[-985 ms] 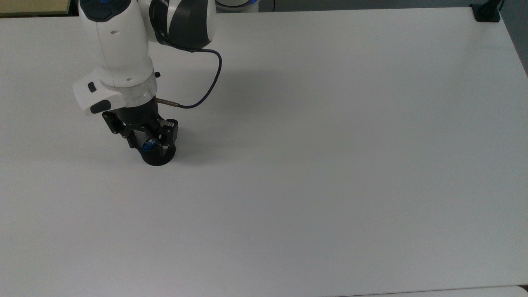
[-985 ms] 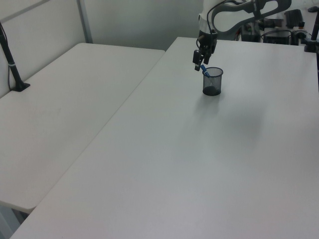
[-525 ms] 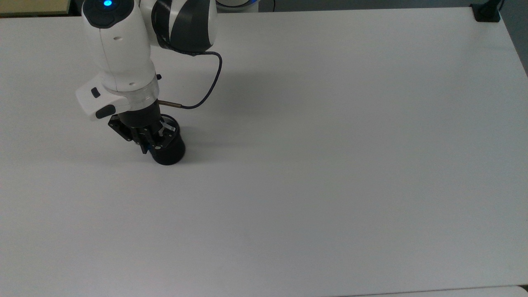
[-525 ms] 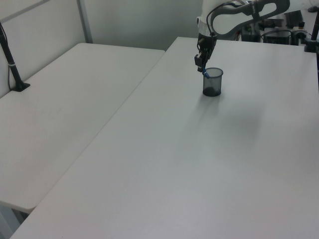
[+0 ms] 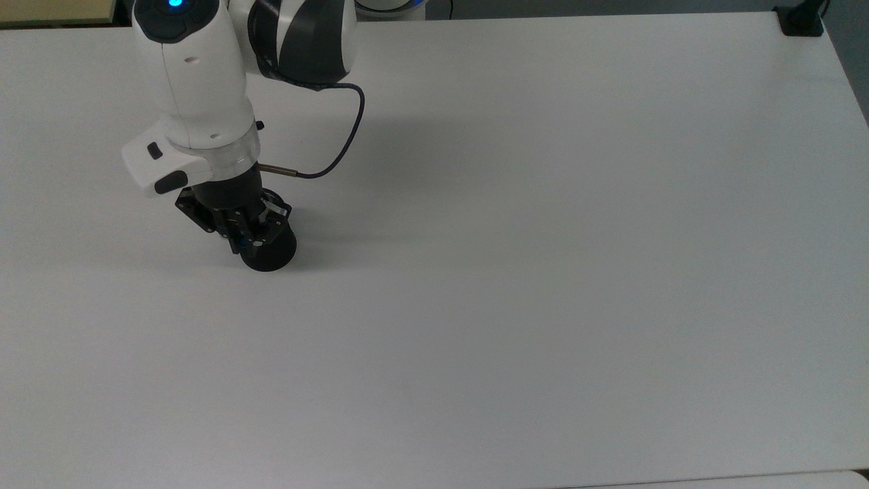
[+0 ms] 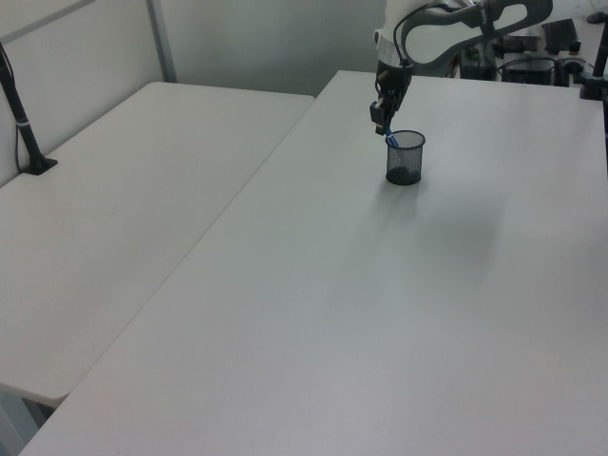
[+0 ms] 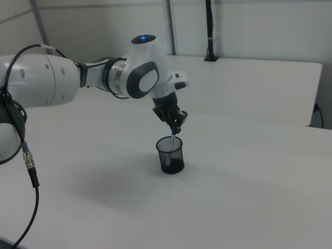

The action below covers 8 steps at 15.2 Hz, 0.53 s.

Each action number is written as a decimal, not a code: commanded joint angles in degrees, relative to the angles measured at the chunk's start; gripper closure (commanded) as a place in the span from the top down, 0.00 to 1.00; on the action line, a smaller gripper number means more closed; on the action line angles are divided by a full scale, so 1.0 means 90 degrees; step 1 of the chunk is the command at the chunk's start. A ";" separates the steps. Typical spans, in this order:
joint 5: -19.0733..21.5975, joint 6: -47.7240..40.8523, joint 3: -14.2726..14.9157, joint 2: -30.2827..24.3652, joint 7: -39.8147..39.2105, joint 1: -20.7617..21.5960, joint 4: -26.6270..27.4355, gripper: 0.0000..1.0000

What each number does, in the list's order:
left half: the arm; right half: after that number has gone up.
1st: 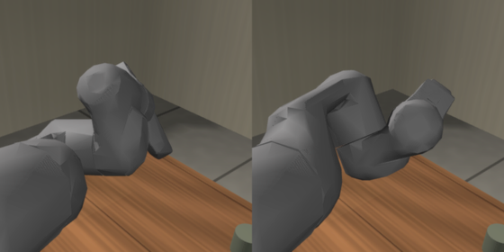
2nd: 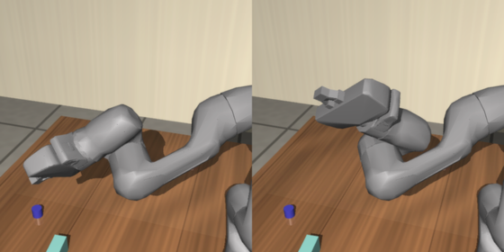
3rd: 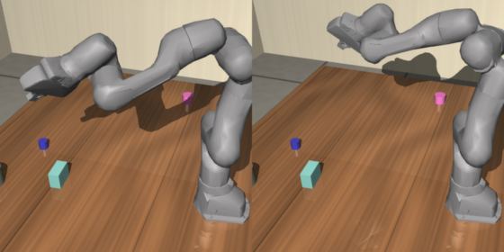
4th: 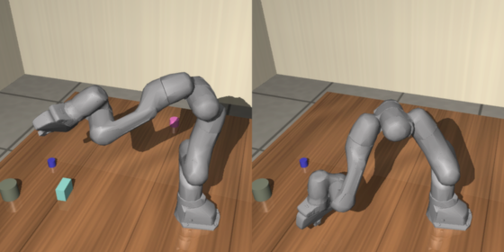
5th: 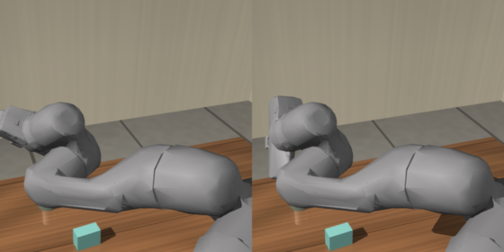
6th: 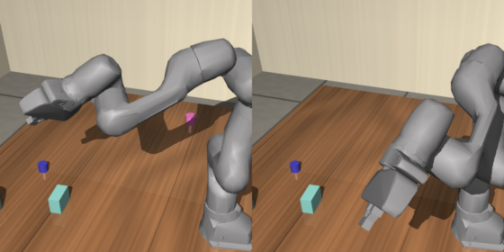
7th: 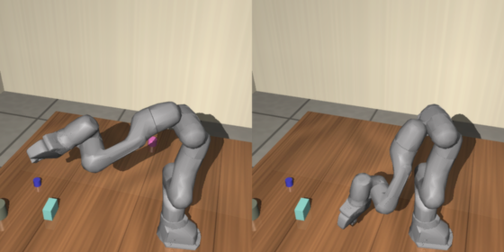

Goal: Remove the marker
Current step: 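Lift the marker straight up out of the mesh cup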

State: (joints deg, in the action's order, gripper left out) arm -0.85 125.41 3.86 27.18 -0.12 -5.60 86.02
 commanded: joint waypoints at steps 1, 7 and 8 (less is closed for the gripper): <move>0.0123 0.0059 0.0049 -0.0188 -0.0173 -0.0003 -0.0124 0.00; 0.0192 -0.0009 -0.0009 -0.1007 -0.0124 0.0026 -0.0163 0.00; 0.0259 -0.0019 -0.0009 -0.1173 -0.0114 0.0045 -0.0154 0.00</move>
State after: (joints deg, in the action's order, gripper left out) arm -0.72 125.42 3.83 22.70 -0.12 -5.70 82.68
